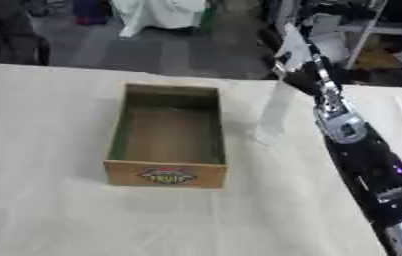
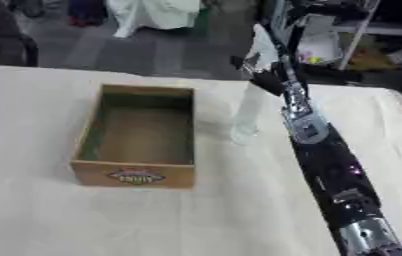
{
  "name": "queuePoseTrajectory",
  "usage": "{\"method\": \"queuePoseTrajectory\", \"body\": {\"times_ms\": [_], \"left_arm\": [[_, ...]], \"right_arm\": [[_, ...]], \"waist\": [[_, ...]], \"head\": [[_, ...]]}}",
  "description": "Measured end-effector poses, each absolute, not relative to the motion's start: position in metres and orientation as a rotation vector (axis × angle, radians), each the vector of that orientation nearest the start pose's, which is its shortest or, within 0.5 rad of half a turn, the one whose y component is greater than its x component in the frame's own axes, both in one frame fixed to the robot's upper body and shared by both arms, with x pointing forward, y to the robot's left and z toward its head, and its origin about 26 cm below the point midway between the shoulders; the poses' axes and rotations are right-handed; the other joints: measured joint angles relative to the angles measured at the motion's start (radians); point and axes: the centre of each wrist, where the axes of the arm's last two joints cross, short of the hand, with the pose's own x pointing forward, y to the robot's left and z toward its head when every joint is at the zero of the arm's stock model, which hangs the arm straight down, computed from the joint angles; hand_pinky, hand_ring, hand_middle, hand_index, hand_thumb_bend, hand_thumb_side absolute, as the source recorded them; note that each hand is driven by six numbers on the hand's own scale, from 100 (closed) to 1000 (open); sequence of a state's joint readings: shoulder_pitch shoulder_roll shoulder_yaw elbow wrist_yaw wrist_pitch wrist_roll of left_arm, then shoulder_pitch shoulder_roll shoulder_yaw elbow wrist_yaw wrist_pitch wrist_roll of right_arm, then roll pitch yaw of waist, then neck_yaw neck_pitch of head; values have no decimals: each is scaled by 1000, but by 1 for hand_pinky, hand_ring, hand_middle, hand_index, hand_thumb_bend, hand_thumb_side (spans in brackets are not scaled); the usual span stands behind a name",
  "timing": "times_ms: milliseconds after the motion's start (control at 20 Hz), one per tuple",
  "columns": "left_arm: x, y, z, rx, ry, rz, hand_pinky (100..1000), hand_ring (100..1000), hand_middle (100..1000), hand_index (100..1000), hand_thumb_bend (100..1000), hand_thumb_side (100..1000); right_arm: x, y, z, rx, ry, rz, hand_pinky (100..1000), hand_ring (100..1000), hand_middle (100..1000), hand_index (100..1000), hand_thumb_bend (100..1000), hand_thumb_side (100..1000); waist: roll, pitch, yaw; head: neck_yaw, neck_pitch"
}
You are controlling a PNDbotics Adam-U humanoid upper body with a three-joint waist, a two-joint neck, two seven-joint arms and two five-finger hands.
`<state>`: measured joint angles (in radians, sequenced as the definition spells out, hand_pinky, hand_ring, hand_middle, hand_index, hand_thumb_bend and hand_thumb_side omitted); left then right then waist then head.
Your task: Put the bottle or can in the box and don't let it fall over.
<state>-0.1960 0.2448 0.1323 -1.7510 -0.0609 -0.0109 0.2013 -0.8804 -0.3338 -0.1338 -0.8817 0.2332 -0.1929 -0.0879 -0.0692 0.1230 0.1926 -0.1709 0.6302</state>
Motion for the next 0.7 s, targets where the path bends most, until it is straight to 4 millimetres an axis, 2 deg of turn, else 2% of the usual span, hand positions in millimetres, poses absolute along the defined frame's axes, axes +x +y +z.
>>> {"method": "queuePoseTrajectory", "body": {"times_ms": [600, 700], "left_arm": [[315, 307, 113, 442, -1974, 11, 734, 778, 680, 844, 502, 750], [315, 307, 113, 442, -1976, 10, 734, 778, 679, 844, 503, 750]], "right_arm": [[479, -295, 165, -454, -1947, 364, 678, 818, 838, 1000, 687, 461], [480, -295, 165, -455, -1947, 366, 670, 802, 813, 976, 676, 435]], "waist": [[0, 1, 6], [0, 1, 7]], "head": [[-8, -9], [-9, -9]]}}
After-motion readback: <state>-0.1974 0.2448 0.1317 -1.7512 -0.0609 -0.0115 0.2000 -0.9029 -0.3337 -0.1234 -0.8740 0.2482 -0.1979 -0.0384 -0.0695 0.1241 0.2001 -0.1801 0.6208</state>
